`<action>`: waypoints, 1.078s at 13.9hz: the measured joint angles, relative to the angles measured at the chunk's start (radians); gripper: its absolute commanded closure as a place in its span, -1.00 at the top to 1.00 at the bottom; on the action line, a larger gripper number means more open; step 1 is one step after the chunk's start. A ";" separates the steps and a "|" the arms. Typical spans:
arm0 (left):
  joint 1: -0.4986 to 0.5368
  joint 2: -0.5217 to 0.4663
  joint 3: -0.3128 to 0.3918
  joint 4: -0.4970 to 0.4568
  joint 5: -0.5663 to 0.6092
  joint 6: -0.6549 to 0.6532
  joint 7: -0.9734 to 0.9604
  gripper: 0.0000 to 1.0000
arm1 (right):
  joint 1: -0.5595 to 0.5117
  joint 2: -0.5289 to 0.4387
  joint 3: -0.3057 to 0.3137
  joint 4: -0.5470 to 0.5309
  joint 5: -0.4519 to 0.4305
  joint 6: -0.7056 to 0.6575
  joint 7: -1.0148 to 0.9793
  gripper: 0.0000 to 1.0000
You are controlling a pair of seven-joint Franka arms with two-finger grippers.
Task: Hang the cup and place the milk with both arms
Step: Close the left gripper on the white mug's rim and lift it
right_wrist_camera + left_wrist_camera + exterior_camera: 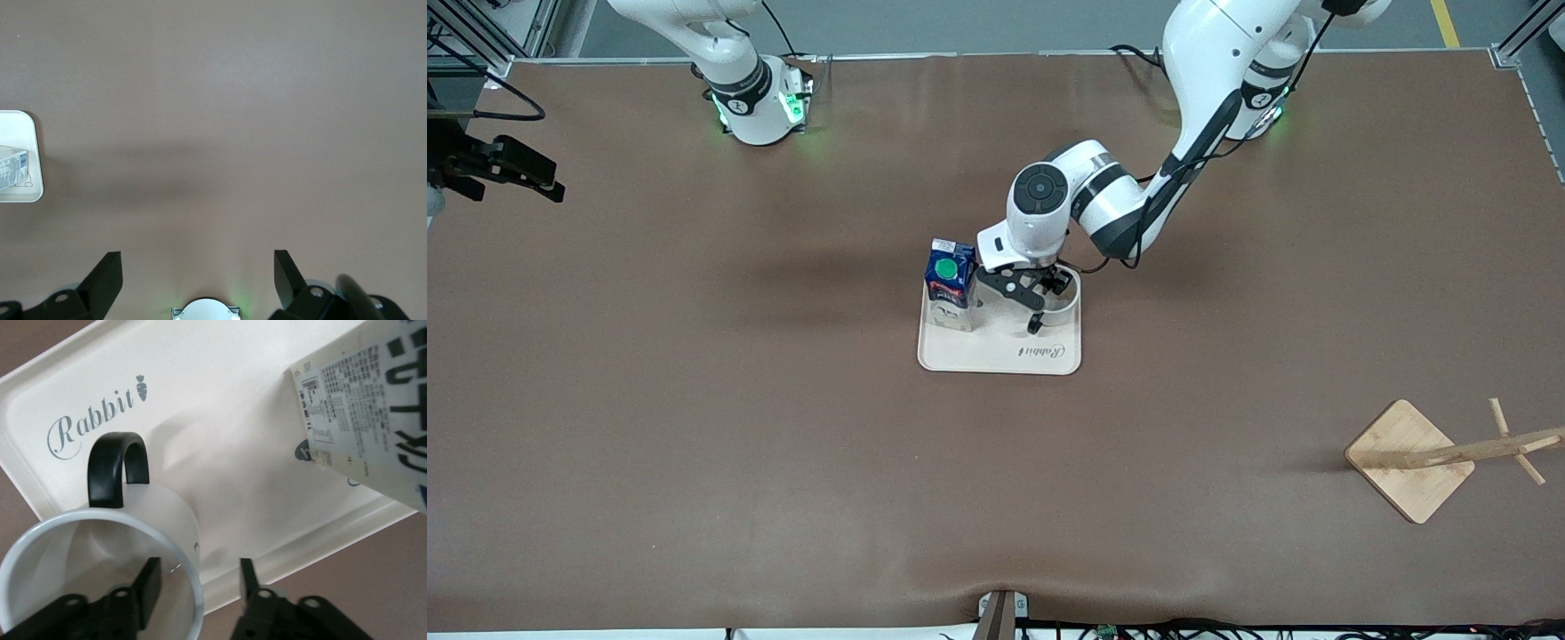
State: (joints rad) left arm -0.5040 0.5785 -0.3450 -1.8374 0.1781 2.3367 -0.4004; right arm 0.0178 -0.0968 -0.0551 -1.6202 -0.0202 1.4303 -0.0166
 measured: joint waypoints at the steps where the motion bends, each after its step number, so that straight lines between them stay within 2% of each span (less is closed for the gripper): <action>1: 0.000 0.000 0.000 0.002 0.000 0.000 0.000 -1.00 | 0.000 0.000 0.000 0.000 0.000 0.000 0.000 1.00; 5: 0.006 -0.001 0.006 0.035 0.001 -0.031 0.000 -1.00 | 0.000 0.000 0.000 0.000 0.000 0.000 0.000 1.00; 11: 0.020 -0.033 0.011 0.190 0.003 -0.260 0.000 -1.00 | 0.000 0.000 -0.001 0.000 0.000 0.000 0.000 1.00; 15: 0.090 -0.098 0.018 0.276 0.006 -0.351 -0.033 -1.00 | 0.000 0.000 -0.001 0.000 0.000 0.000 0.000 1.00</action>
State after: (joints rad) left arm -0.4145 0.4807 -0.3265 -1.5619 0.1842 1.9854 -0.4333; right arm 0.0176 -0.0968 -0.0563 -1.6202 -0.0202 1.4303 -0.0165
